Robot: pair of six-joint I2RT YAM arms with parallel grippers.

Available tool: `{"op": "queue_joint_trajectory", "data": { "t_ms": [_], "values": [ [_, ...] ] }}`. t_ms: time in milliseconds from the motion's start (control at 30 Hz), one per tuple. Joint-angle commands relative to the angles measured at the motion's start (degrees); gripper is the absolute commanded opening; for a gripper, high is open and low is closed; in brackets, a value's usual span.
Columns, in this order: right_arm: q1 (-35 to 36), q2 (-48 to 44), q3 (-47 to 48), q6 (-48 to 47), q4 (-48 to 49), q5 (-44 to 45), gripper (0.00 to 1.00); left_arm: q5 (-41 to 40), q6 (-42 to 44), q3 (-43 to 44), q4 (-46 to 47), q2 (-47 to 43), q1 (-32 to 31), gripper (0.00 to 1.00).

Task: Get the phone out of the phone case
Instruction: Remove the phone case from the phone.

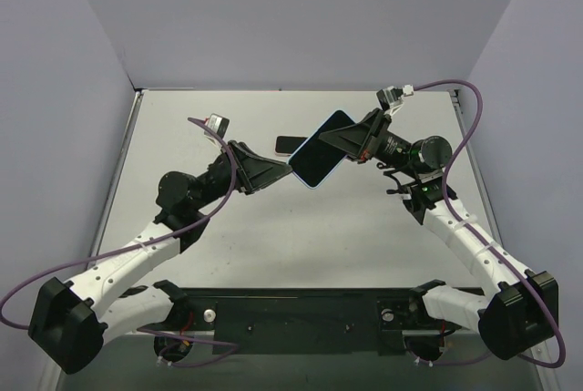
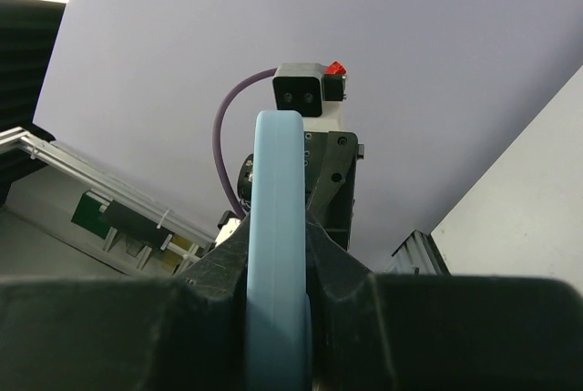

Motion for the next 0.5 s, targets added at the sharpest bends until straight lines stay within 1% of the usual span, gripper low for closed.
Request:
{"op": "queue_joint_trajectory", "data": {
  "t_ms": [0,233,467],
  "values": [
    [0.48,-1.89,0.44,-1.10,5.91,-1.39,0.00,0.09,-3.25,1.25,8.80,0.13,0.81,0.38],
    [0.65,-2.77,0.44,-0.92,5.65,-1.13,0.00,-1.05,-3.60,0.81,8.09,-0.14,1.16,0.39],
    [1.09,-3.73,1.05,-0.75,5.03,-0.86,0.00,-0.97,-5.18,0.63,11.25,1.26,1.60,0.26]
  ]
}}
